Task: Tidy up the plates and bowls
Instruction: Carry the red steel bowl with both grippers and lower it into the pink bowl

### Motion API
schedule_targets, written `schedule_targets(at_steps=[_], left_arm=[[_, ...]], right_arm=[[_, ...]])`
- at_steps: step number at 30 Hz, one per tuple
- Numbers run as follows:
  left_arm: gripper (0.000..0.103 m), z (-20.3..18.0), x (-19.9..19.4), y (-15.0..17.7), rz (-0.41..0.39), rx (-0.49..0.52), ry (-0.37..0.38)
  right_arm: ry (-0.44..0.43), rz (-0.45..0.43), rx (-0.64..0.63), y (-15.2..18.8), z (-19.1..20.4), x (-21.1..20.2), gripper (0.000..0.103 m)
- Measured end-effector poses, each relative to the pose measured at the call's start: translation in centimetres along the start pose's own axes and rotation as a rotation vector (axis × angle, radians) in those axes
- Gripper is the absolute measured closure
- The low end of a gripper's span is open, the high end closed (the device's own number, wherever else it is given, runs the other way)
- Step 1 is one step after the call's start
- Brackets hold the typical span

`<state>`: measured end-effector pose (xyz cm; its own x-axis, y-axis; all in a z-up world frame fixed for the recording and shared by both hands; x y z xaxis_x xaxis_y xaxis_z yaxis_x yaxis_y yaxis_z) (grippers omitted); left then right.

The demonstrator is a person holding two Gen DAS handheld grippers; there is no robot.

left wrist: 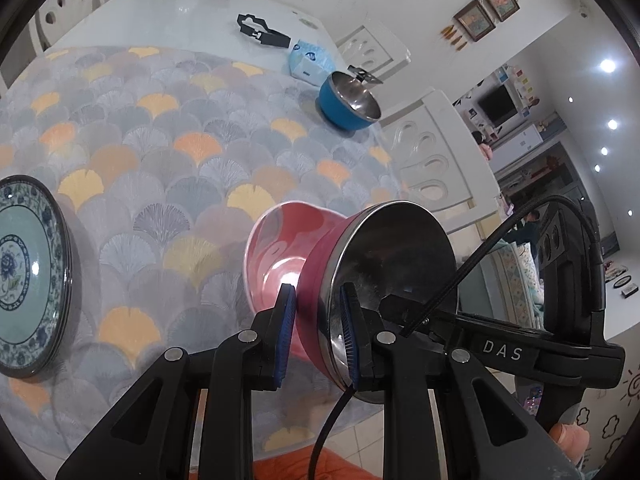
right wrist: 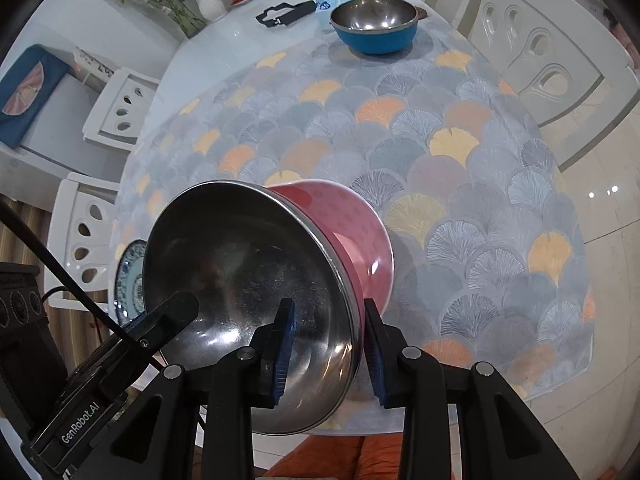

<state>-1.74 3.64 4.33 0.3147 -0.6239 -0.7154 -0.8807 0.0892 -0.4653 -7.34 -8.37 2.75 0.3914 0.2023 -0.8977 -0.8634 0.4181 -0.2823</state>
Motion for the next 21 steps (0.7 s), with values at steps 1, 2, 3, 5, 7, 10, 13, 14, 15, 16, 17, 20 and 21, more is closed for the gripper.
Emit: schedule_targets(at_steps=[1, 2, 3, 5, 7, 10, 13, 14, 15, 16, 17, 20, 21], left_arm=[[0.084, 0.1, 0.1, 0.0, 0.003, 0.003, -0.004], [0.084, 0.1, 0.3, 0.1, 0.005, 0.006, -0.009], [0.085, 0.1, 0.4, 0.1, 0.007, 0.009, -0.012], [0.085, 0.1, 0.5, 0.1, 0.01, 0.015, -0.019], [0.085, 0.1, 0.7, 0.1, 0.012, 0.023, -0.027], [0.085, 0.1, 0.9, 0.2, 0.018, 0.033, -0.037], [0.085, 0.3, 1.1, 0.3, 0.023, 0.035, -0.044], [0.085, 0.3, 1.1, 0.3, 0.024, 0.035, -0.047], [0.085, 0.3, 1.2, 0.3, 0.025, 0.034, -0.049], [0.085, 0.4, 1.2, 0.3, 0.026, 0.032, -0.049], [0.085, 0.5, 1.3, 0.2, 0.027, 0.029, -0.049], [0.085, 0.6, 1.3, 0.2, 0.027, 0.023, -0.051], [0.085, 0.6, 1.3, 0.2, 0.026, 0.024, -0.053]], right_arm=[[0.005, 0.002, -0.003, 0.0, 0.0, 0.2, 0.07], [0.01, 0.005, -0.007, 0.0, -0.1, 0.4, 0.07], [0.013, 0.006, -0.008, 0.0, -0.1, 0.5, 0.07], [0.021, 0.011, -0.012, 0.1, -0.1, 0.8, 0.07], [0.027, 0.015, -0.016, 0.1, -0.2, 1.0, 0.07], [0.029, 0.028, -0.011, 0.1, -0.5, 1.5, 0.071], [0.031, 0.04, -0.009, 0.2, -0.6, 1.8, 0.071], [0.033, 0.044, -0.01, 0.2, -0.6, 1.9, 0.07], [0.035, 0.046, -0.013, 0.1, -0.6, 2.0, 0.071], [0.036, 0.048, -0.014, 0.1, -0.5, 2.1, 0.071], [0.037, 0.05, -0.017, 0.1, -0.4, 2.2, 0.07], [0.032, 0.059, -0.014, 0.1, -0.5, 2.3, 0.07], [0.03, 0.062, -0.013, 0.1, -0.5, 2.4, 0.07]])
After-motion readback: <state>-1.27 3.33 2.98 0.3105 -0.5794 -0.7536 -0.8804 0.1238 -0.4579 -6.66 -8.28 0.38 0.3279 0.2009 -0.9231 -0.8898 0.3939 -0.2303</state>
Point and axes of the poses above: each gripper's, at about its wrist camera, not at the fingertips, and x roughly the way its jaws point, z to its left, y to its underside, the point moved 8 cm from there along x, roughly the way its jaws point, and after that the axes turned 5 degrees about -z, right-handed, at the moved point
